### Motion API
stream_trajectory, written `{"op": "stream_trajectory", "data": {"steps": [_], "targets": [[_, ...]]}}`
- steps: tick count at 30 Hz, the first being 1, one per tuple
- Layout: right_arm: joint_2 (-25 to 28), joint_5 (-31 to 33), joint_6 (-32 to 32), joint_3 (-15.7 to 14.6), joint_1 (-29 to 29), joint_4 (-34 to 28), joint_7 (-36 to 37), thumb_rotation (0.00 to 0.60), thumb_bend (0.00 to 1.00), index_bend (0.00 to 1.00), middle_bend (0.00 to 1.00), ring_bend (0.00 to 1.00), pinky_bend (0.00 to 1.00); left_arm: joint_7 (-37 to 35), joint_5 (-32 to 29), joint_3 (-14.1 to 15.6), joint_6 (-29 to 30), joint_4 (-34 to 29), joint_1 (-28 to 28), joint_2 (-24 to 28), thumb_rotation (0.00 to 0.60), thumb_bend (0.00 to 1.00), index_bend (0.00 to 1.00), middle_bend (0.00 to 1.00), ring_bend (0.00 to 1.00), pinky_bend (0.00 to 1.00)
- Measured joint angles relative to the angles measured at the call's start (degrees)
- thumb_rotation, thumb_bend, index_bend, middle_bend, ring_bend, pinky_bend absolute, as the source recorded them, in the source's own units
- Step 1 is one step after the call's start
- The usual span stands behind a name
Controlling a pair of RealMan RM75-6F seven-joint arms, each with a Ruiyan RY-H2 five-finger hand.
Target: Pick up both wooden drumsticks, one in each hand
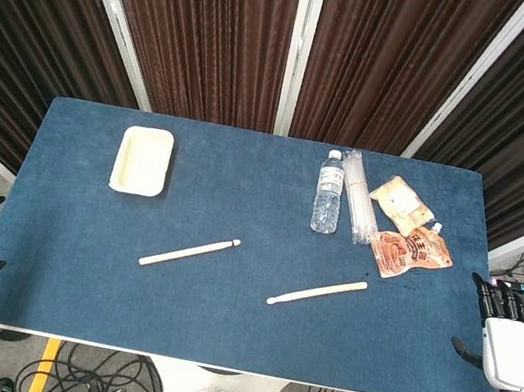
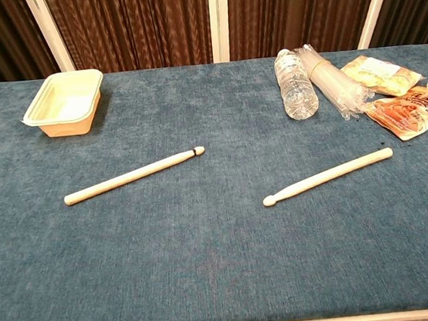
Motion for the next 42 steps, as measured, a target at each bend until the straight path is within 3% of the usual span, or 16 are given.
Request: {"op": "stream_trajectory", "data": {"steps": [8, 15, 19, 24, 31, 42], "targets": [[-0.2, -0.4, 0.0, 0.2, 0.5, 0.1, 0.5, 0.6, 0.02, 0.07, 0.19, 0.08, 0.15, -0.1, -0.2, -0.5, 0.1, 0.7, -0.3, -0.5, 0.6, 0.06, 0.14, 0.09, 0.03, 0.01], [-0.6, -3.1, 0.0, 0.0, 1.5, 0.7, 2.9, 0.6, 0.1, 0.18, 0.28, 0.13, 0.21, -0.6, 0.7, -0.5, 0.9, 1.1, -0.3, -0.7, 0.6, 0.06, 0.14, 0.09, 0.03, 0.01], [-1.4, -5.1, -2.8, -0.3, 4.0, 1.9, 3.7, 0.6, 0.12, 0.27, 0.34, 0.16, 0.23, -0.6, 1.1, -0.4, 1.2, 1.0, -0.2, -0.8, 0.6, 0.06, 0.14, 0.09, 0.03, 0.01], [-3.5, -5.8, -9.9, -0.5, 8.4, 4.0, 3.8, 0.6, 0.12, 0.3, 0.36, 0.17, 0.26, -1.0, 1.3, -0.4, 1.4, 1.0, -0.1, -0.7, 0.6, 0.06, 0.14, 0.09, 0.03, 0.01], [-11.8, -5.6, -21.7, -0.8, 16.5, 12.5, 3.1, 0.6, 0.12, 0.36, 0.39, 0.2, 0.29, -1.4, 0.7, -0.1, 1.3, 1.0, 0.3, -0.6, 0.6, 0.06, 0.14, 0.09, 0.03, 0.01], [-24.7, -6.1, -25.4, -1.6, 22.3, 27.0, 1.6, 0.6, 0.12, 0.45, 0.44, 0.25, 0.3, -1.9, 0.4, -0.2, 1.1, 1.2, 0.4, -0.5, 0.6, 0.06, 0.14, 0.09, 0.03, 0.01]]}}
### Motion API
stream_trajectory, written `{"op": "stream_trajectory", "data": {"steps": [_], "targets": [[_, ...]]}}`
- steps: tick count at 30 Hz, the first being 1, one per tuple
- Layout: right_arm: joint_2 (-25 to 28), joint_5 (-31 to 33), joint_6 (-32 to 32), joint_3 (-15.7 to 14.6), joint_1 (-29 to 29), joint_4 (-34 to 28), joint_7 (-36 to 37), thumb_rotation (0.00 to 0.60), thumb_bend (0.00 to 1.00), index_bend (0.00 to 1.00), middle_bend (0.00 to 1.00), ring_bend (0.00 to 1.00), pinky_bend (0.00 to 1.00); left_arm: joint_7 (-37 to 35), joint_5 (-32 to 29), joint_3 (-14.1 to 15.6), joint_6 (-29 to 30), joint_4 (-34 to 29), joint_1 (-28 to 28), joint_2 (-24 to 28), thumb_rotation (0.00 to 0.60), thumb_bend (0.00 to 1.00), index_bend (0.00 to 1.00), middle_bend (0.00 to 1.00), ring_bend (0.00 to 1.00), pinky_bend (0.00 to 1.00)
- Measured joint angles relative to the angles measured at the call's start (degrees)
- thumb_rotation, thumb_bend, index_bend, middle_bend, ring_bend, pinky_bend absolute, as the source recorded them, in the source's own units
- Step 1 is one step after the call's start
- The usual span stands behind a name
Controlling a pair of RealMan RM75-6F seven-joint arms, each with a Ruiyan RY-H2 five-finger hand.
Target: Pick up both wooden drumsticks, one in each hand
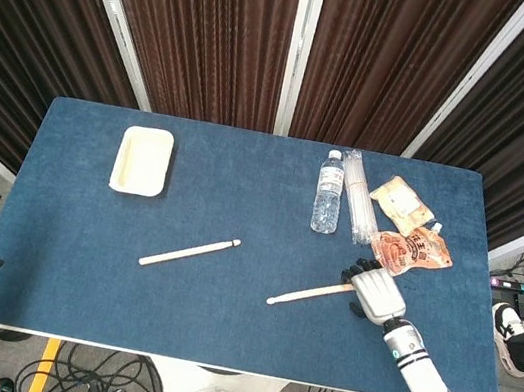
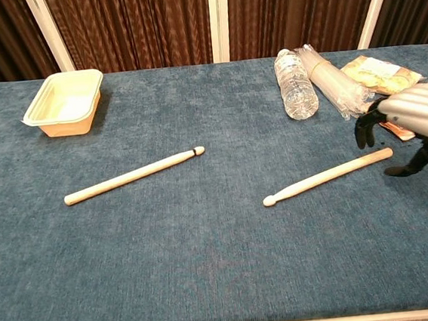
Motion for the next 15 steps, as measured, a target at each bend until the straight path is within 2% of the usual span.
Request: {"op": "stream_trajectory", "data": {"steps": [7, 15], "targets": [[-3.3, -0.2, 0.0, -0.6, 1.7, 4.7, -0.5, 0.6, 0.15, 0.48, 0.46, 0.27, 0.32, -0.1, -0.1, 0.0, -0.4, 0.2, -0.1, -0.1, 0.6, 0.06, 0.14, 0.09, 0.03, 0.01], [-4.2, 0.4, 0.4, -1.2, 2.4, 6.2, -0.3, 0.6, 0.16, 0.5, 0.49, 0.29, 0.32, -0.5, 0.0, 0.0, -0.7, 0.5, -0.2, -0.1, 0.6, 0.06, 0.14, 0.09, 0.03, 0.01]]}}
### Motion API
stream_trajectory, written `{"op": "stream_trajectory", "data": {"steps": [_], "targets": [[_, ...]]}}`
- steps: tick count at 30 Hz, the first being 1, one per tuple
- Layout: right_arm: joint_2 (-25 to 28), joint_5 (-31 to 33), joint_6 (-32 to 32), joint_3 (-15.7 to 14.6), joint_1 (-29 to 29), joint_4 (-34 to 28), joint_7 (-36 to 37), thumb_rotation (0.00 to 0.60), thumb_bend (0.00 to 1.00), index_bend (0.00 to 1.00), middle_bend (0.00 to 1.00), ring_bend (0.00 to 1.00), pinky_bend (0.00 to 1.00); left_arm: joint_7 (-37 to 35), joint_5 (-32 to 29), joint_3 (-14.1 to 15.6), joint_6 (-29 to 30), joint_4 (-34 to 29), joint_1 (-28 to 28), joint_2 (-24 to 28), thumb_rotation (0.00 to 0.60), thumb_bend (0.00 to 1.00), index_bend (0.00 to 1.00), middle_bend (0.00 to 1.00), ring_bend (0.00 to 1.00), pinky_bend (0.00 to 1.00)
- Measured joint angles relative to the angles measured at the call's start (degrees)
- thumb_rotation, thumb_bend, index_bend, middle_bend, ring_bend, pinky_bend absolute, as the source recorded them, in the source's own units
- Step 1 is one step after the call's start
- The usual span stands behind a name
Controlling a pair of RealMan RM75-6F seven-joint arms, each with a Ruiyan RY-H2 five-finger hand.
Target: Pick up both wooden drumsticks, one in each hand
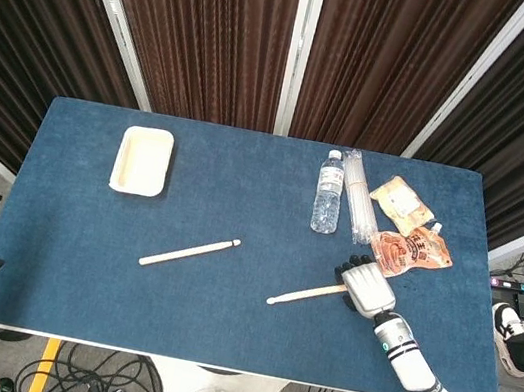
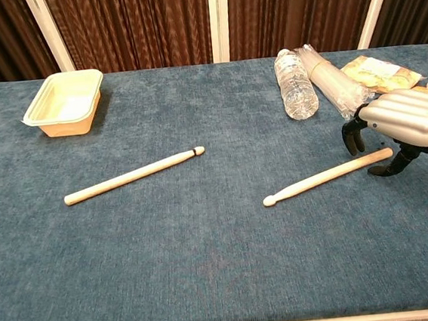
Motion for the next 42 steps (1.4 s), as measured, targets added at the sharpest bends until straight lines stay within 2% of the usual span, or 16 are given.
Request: {"op": "stream_trajectory", "data": {"steps": [18, 26, 32, 34, 37, 40, 42], "targets": [[-1.0, 1.6, -0.9, -0.8, 0.9, 0.6, -1.7, 0.6, 0.22, 0.53, 0.51, 0.31, 0.33, -2.0, 0.1, 0.2, -0.4, 1.8, 0.1, -0.5, 0.6, 0.06, 0.14, 0.09, 0.03, 0.01], [-1.0, 2.0, -1.0, -1.0, 1.2, 0.1, -2.3, 0.6, 0.36, 0.58, 0.56, 0.36, 0.36, -3.0, 0.5, 0.2, -0.7, 2.9, -0.3, -0.8, 0.6, 0.06, 0.14, 0.09, 0.03, 0.01], [0.4, 1.6, 0.7, -1.1, 1.1, -1.6, -1.9, 0.6, 0.59, 0.63, 0.62, 0.44, 0.42, -2.3, 1.3, -0.5, -2.0, 2.7, -2.2, -0.8, 0.6, 0.06, 0.16, 0.11, 0.03, 0.04], [1.7, 1.5, 2.0, -0.9, 0.8, -2.9, -1.0, 0.6, 0.63, 0.64, 0.63, 0.45, 0.43, -2.1, 1.7, -0.9, -2.8, 2.6, -3.2, -0.7, 0.6, 0.05, 0.17, 0.14, 0.04, 0.06], [4.6, 1.5, 4.3, -0.2, 0.3, -5.7, 0.4, 0.6, 0.66, 0.64, 0.64, 0.46, 0.44, -1.2, 2.4, -1.5, -4.8, 2.4, -5.4, -0.8, 0.6, 0.04, 0.21, 0.18, 0.1, 0.15], [8.7, 1.8, 7.4, 1.3, -0.5, -9.7, 1.8, 0.6, 0.67, 0.64, 0.64, 0.46, 0.44, 0.2, 2.7, -2.3, -7.4, 2.0, -8.0, -1.0, 0.6, 0.04, 0.27, 0.23, 0.19, 0.28], [10.7, 2.0, 8.7, 2.1, -0.8, -11.6, 2.5, 0.6, 0.67, 0.64, 0.64, 0.46, 0.44, 1.4, 2.7, -3.0, -9.7, 1.4, -10.1, -1.4, 0.6, 0.06, 0.3, 0.28, 0.3, 0.39]]}}
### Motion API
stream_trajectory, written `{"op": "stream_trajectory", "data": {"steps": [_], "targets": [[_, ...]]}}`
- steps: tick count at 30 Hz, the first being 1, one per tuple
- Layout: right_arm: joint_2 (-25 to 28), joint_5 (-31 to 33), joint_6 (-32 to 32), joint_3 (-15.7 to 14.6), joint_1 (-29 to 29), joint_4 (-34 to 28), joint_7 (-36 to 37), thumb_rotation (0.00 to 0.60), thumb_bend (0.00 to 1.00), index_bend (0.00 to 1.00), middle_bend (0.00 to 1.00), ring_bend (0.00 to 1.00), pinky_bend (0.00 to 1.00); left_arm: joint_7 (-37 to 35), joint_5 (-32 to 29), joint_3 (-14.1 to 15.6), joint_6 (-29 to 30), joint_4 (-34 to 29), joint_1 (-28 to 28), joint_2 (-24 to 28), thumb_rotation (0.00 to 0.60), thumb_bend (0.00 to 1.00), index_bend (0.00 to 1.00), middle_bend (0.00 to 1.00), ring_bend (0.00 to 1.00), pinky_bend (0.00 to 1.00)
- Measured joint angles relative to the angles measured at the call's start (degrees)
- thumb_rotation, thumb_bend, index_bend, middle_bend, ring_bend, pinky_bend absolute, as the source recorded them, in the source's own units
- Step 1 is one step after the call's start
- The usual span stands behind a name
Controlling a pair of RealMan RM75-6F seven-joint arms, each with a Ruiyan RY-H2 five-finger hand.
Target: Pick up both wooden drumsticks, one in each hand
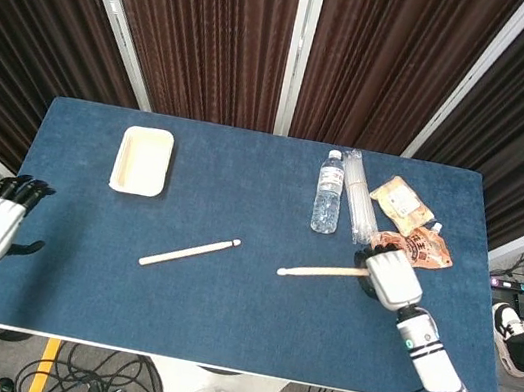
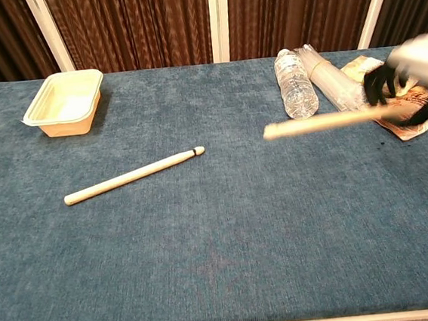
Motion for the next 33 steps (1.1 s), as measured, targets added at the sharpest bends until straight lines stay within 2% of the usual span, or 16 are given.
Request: {"op": "stream_trajectory", "data": {"steps": [2, 5, 8, 12, 17, 22, 27, 33], "targets": [[2.9, 0.7, 1.3, 1.2, -0.5, -2.8, 0.7, 0.6, 0.67, 0.64, 0.64, 0.46, 0.44, 1.1, -0.5, -0.7, -2.7, -0.6, -2.2, -0.7, 0.6, 0.08, 0.35, 0.34, 0.38, 0.5], [6.6, 2.3, 2.6, 3.1, -1.1, -6.2, 1.2, 0.6, 0.67, 0.64, 0.64, 0.46, 0.44, 2.7, -2.1, -1.6, -7.1, -1.2, -5.4, -2.5, 0.6, 0.12, 0.39, 0.39, 0.42, 0.59], [8.9, 4.2, 3.5, 4.4, -1.8, -8.2, 1.0, 0.6, 0.67, 0.64, 0.64, 0.46, 0.44, 5.3, -5.6, -2.6, -11.9, -1.0, -8.7, -5.5, 0.6, 0.16, 0.39, 0.4, 0.47, 0.66], [9.7, 5.1, 3.6, 4.5, -2.5, -8.8, 1.4, 0.6, 0.67, 0.64, 0.63, 0.46, 0.44, 10.9, -11.4, -3.4, -16.4, -0.2, -12.6, -10.1, 0.6, 0.18, 0.39, 0.44, 0.55, 0.71], [9.6, 5.2, 3.3, 3.8, -3.0, -7.8, 2.4, 0.6, 0.67, 0.64, 0.63, 0.46, 0.44, 18.6, -19.7, -3.6, -20.0, 0.7, -16.5, -16.2, 0.6, 0.19, 0.39, 0.46, 0.59, 0.74], [8.9, 4.8, 3.2, 3.3, -3.2, -6.3, 3.8, 0.6, 0.67, 0.64, 0.63, 0.46, 0.44, 23.4, -26.9, -3.3, -22.2, 1.9, -19.6, -20.4, 0.6, 0.19, 0.39, 0.46, 0.59, 0.74], [8.5, 4.3, 3.3, 2.8, -3.5, -5.1, 4.5, 0.6, 0.67, 0.64, 0.63, 0.46, 0.44, 27.6, -32.6, -2.7, -22.6, 2.9, -22.4, -23.6, 0.531, 0.19, 0.39, 0.46, 0.59, 0.74], [8.2, 4.3, 3.0, 2.6, -3.6, -4.1, 5.5, 0.6, 0.67, 0.64, 0.63, 0.46, 0.44, 31.2, -37.1, -2.1, -20.8, 4.4, -24.6, -26.6, 0.498, 0.19, 0.4, 0.52, 0.6, 0.75]]}}
